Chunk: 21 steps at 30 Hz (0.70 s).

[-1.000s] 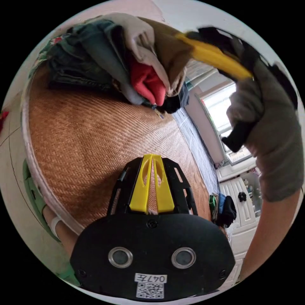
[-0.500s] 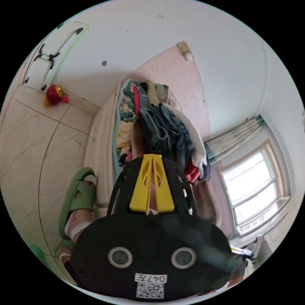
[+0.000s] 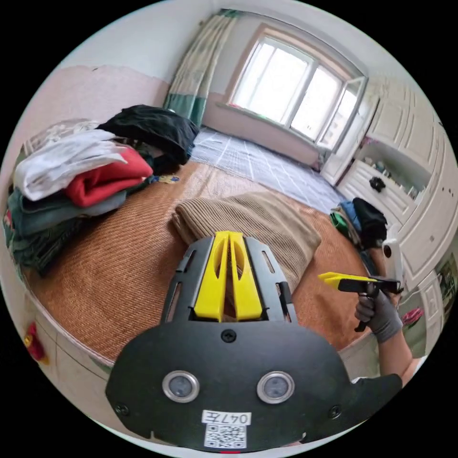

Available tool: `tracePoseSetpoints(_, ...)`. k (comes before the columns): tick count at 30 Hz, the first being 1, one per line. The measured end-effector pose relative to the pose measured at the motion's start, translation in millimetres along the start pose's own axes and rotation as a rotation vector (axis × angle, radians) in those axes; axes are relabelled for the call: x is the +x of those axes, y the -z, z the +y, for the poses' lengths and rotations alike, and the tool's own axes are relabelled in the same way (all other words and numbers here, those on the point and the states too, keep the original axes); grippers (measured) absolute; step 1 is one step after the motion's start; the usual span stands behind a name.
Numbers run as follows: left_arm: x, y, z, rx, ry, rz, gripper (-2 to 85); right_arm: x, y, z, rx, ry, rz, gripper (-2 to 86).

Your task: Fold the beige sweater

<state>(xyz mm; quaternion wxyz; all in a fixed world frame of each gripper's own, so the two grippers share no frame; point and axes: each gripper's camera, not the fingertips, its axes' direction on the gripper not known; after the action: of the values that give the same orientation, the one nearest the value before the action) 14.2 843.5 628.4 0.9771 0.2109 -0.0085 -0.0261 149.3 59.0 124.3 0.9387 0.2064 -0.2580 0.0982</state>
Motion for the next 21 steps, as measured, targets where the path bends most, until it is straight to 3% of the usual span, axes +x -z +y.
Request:
tracePoseSetpoints(4, -7, 2, -16, -0.044, -0.043, -0.028, -1.0, 9, -10, -17, -0.012, -0.023, 0.006, 4.8)
tracePoseSetpoints(10, -8, 5, -42, -0.194, -0.158, 0.099, -1.0, 18, -25, -76, -0.155, 0.026, 0.066, 2.4)
tracePoseSetpoints(14, 19, -26, -49, -0.339, -0.314, 0.504, -1.0, 13, -8, -100, -0.036, -0.016, 0.223, 2.9)
tracePoseSetpoints(16, 21, -18, -54, -0.345, -0.344, 0.531, -1.0, -9, 2, -91, 0.04, 0.019, 0.199, 3.8)
tracePoseSetpoints(19, -7, 69, -58, 0.011, -0.291, 0.364, -1.0, -62, 12, -56, 0.13, 0.142, 0.228, 5.5)
tracePoseSetpoints(21, -46, 138, -36, 0.333, -0.107, 0.194, -1.0, -109, 9, -17, 0.154, 0.291, 0.253, 6.4)
